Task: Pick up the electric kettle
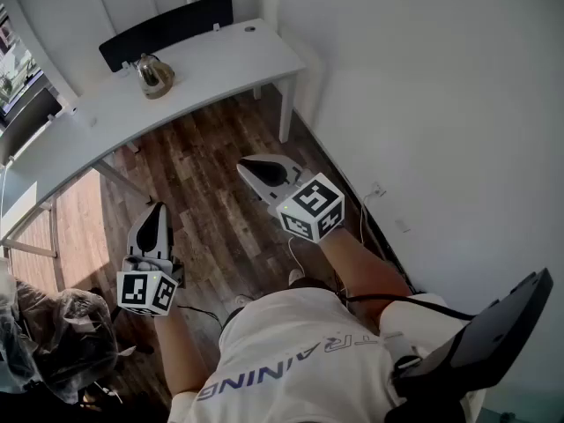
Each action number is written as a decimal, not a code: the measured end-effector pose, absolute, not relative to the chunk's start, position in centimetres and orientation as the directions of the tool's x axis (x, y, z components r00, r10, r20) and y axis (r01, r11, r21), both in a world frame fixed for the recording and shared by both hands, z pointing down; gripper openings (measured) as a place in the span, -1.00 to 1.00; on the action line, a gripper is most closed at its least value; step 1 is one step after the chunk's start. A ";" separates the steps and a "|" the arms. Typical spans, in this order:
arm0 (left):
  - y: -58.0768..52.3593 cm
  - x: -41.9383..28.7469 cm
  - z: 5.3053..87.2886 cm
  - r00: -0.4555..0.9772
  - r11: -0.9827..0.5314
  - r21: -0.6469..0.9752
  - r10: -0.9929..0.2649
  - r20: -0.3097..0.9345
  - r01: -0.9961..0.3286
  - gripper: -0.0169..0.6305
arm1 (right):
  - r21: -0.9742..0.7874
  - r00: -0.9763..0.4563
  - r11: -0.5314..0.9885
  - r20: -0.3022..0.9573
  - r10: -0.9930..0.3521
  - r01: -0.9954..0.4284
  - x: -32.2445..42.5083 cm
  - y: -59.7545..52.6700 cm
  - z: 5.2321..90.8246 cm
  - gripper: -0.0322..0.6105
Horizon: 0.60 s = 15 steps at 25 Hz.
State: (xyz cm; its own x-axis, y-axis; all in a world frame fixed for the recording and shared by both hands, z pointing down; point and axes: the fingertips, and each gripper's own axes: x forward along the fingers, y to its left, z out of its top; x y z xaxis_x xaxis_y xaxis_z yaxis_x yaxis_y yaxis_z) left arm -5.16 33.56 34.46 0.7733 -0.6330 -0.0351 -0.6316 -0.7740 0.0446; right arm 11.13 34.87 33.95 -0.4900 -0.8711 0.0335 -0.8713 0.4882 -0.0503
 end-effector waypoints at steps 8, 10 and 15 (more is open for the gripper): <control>33.5 -5.4 34.7 0.775 -0.774 0.061 -0.632 -0.022 -0.630 -0.91 | -0.072 -0.485 0.482 0.031 -0.874 -0.873 11.0 34.8 34.1 -0.89; 33.5 -5.5 34.8 0.775 -0.775 0.059 -0.631 -0.023 -0.629 -0.91 | -0.092 -0.487 0.483 0.027 -0.873 -0.871 11.0 34.7 34.3 -0.89; 33.5 -5.0 34.8 0.778 -0.777 0.064 -0.628 -0.020 -0.626 -0.91 | -0.097 -0.487 0.482 0.035 -0.873 -0.871 11.3 34.8 34.3 -0.89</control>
State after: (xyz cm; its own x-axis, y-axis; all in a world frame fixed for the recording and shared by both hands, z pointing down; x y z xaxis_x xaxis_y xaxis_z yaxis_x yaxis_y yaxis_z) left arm -5.01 33.48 34.75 0.7776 -0.6284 -0.0196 -0.6263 -0.7770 0.0637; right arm 11.29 34.77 34.35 -0.4868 -0.8728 0.0350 -0.8709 0.4818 -0.0968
